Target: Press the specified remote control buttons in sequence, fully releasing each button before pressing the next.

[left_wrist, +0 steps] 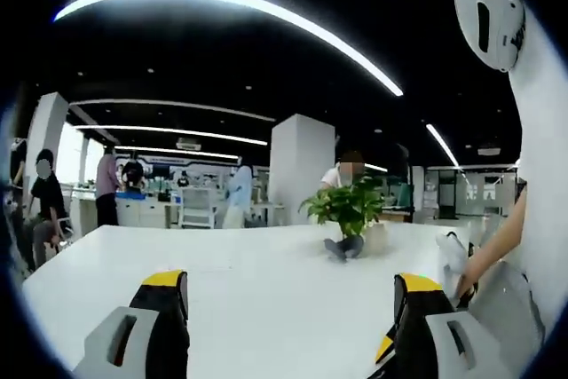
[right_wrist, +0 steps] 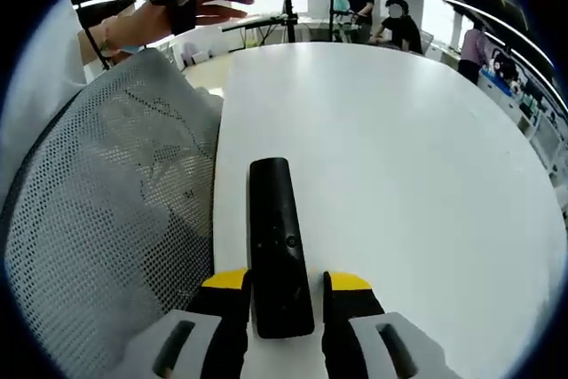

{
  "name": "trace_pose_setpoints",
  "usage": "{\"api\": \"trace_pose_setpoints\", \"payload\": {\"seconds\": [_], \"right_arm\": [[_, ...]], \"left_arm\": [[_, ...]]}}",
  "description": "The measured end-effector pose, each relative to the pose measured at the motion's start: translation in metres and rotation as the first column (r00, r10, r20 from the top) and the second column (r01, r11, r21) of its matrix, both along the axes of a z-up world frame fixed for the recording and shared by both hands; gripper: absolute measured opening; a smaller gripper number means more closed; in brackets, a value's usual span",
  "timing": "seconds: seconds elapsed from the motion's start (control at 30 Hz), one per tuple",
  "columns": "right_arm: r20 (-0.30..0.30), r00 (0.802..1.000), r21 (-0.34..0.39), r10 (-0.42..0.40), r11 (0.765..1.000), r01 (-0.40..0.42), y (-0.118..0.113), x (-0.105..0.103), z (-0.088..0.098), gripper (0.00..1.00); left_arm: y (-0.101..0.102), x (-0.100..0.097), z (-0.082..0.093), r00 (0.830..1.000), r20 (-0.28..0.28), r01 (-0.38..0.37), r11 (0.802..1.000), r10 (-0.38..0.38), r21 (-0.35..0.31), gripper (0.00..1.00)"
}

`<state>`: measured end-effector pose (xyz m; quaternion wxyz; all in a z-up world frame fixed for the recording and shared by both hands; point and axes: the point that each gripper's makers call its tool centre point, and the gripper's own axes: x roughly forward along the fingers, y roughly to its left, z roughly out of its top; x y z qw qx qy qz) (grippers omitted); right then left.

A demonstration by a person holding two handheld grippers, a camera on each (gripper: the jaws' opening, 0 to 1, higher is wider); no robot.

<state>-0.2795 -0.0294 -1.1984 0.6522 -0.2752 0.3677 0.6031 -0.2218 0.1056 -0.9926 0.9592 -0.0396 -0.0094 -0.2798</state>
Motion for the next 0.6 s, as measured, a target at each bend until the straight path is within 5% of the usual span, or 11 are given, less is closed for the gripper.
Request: {"api": "trace_pose_setpoints", "payload": {"seconds": [0.23, 0.37, 0.6], "right_arm": [[0.002, 0.999, -0.024, 0.051, 0.998, -0.051, 0.001, 0.004, 0.0, 0.22], [0.015, 0.998, -0.042, 0.069, 0.997, -0.068, 0.0, 0.012, -0.001, 0.21], [0.018, 0.998, -0.057, 0.057, 0.997, -0.056, -0.005, 0.035, 0.0, 0.21]], "left_arm": [[0.0, 0.0, -0.002, 1.0, -0.013, -0.015, 1.0, 0.015, 0.007, 1.0], [-0.002, -0.002, -0.015, 0.998, -0.069, 0.0, 1.0, 0.002, 0.029, 1.0], [-0.004, -0.004, -0.014, 0.998, -0.066, 0.002, 1.0, -0.001, 0.022, 1.0]]}}
